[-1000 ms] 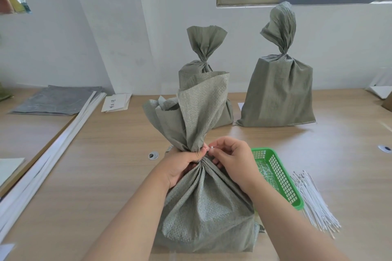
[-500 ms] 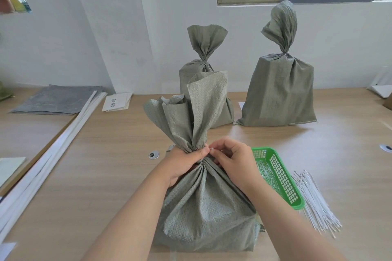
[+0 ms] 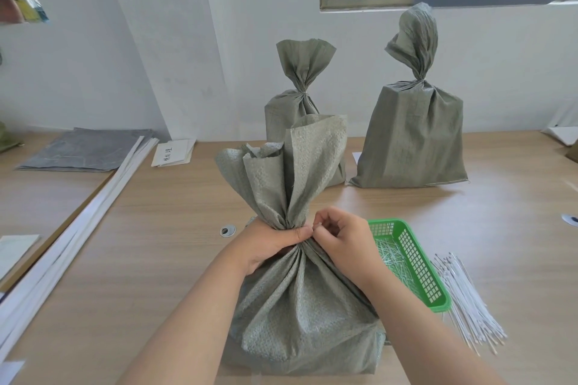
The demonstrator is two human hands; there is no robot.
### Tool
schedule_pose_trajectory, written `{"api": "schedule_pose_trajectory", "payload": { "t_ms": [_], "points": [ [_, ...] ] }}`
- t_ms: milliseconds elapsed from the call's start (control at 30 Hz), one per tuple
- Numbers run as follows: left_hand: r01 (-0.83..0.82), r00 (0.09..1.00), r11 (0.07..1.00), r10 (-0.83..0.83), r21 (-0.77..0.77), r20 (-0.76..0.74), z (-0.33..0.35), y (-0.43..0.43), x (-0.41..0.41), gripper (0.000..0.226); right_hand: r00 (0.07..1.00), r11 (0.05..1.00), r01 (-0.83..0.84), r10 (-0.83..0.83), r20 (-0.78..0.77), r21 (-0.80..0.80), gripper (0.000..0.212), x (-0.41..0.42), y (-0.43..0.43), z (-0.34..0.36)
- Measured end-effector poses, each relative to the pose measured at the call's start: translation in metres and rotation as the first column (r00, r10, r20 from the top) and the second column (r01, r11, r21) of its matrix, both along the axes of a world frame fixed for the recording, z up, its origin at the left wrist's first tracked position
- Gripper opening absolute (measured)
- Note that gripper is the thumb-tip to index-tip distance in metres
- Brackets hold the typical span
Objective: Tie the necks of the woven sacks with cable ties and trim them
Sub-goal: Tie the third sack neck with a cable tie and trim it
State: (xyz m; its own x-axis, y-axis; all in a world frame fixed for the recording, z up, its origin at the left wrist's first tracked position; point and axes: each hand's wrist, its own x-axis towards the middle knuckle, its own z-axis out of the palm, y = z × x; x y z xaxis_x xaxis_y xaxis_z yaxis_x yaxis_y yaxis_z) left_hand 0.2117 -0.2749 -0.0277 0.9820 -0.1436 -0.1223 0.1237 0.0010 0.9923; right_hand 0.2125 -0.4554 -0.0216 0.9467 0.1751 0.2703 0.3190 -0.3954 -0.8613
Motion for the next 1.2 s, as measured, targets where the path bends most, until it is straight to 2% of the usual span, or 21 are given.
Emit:
{"api": "schedule_pose_trajectory", "payload": {
  "t_ms": [67,133,167,200,300,433,567,667,867,1200],
  "points": [
    [-0.017,0.999,1.0,0.017,-0.016,-0.036,0.001,-0.002,0.001,0.037,0.998,0.999,-0.032,0.034,-0.053,0.037,0.009,0.0,-0.002,0.002],
    [-0.024,0.996,1.0,0.023,-0.019,-0.084,0.005,-0.005,0.001,0.012,0.982,0.98,-0.09,0.117,-0.148,0.177,0.007,0.0,-0.007,0.006],
    [-0.022,0.994,0.999,0.019,-0.027,-0.106,0.007,-0.007,0.001,0.009,0.971,0.964,-0.11,0.157,-0.182,0.244,0.006,0.0,-0.009,0.008],
    [-0.017,0.992,0.999,0.012,-0.036,-0.125,0.008,-0.008,0.0,0.011,0.963,0.952,-0.12,0.18,-0.2,0.282,0.006,-0.001,-0.011,0.009],
    [-0.021,0.982,0.998,0.011,-0.051,-0.187,0.011,-0.012,0.0,0.035,0.955,0.943,-0.123,0.197,-0.22,0.311,0.01,-0.001,-0.015,0.009],
    [0.001,0.978,0.997,-0.017,-0.074,-0.208,0.013,-0.013,-0.001,0.026,0.953,0.94,-0.111,0.192,-0.235,0.322,0.016,-0.001,-0.014,0.006],
    [0.028,0.98,0.997,-0.041,-0.065,-0.197,0.012,-0.011,-0.002,0.037,0.959,0.941,-0.092,0.172,-0.226,0.327,0.018,-0.002,-0.011,0.006],
    [0.021,0.981,0.998,-0.033,-0.063,-0.193,0.013,-0.011,-0.004,0.034,0.963,0.945,-0.086,0.16,-0.216,0.315,0.02,-0.003,-0.01,0.006],
    [0.007,0.981,0.999,-0.013,-0.032,-0.192,0.011,-0.013,-0.004,0.044,0.965,0.95,-0.095,0.161,-0.207,0.297,0.023,-0.005,-0.01,0.006],
    [-0.008,0.984,0.999,0.002,-0.031,-0.181,0.01,-0.016,-0.005,0.038,0.973,0.966,-0.098,0.143,-0.179,0.238,0.021,-0.008,-0.011,0.008]
  ]
}}
